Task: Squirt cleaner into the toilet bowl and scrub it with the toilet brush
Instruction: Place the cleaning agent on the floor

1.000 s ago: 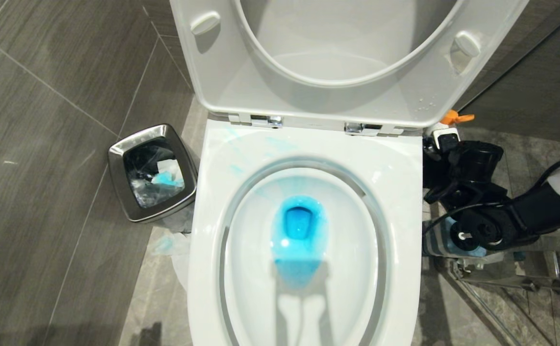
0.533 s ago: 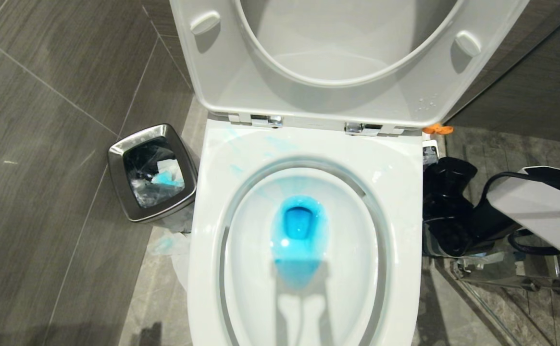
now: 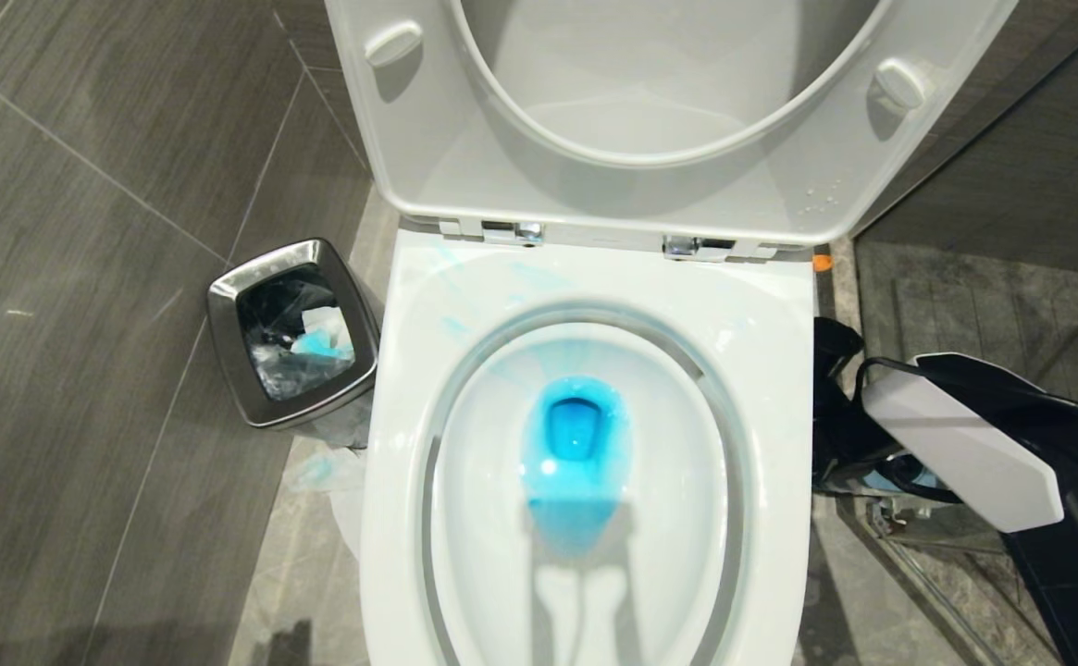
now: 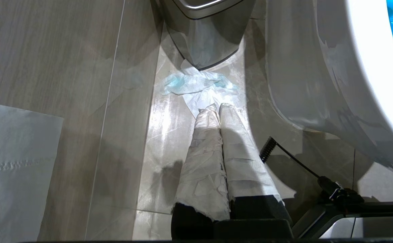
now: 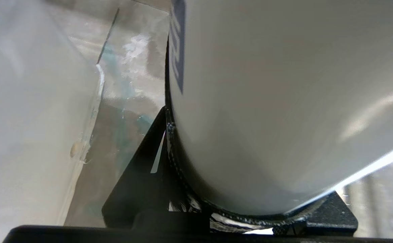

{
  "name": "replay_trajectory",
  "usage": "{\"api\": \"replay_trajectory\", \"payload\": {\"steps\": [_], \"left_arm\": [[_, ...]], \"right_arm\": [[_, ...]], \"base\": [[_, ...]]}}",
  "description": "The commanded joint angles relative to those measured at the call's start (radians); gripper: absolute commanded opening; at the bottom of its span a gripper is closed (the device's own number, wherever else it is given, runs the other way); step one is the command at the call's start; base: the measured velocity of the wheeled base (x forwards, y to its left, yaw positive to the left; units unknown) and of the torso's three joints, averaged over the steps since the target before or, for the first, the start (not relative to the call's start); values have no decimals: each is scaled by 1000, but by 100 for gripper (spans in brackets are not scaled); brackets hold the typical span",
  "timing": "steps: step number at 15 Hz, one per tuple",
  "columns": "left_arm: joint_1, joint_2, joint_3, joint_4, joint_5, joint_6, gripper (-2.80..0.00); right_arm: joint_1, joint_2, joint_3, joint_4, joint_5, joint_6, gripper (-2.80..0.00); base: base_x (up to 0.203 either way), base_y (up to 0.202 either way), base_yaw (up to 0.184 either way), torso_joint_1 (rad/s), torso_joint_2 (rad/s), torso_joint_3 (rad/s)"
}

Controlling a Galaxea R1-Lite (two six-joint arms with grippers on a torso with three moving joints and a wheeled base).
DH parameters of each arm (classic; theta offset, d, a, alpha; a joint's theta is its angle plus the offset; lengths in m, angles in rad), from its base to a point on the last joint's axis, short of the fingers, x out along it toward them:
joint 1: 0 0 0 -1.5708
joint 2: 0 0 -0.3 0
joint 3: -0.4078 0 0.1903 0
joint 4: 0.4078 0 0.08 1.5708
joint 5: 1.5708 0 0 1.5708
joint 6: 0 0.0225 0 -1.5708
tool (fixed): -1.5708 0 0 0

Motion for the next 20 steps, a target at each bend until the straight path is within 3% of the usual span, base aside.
{"api": "replay_trajectory", "payload": {"steps": [1,20], "left_arm": [[0,0,0,1,0,2,-280],[0,0,0,1,0,13,-280]], "right_arm": [[13,65,-35,-7,-2,-3,-280],[16,139,-159,13,2,-47,-280]], "base": [[0,0,0,0,0,0],[0,0,0,0,0,0]]}}
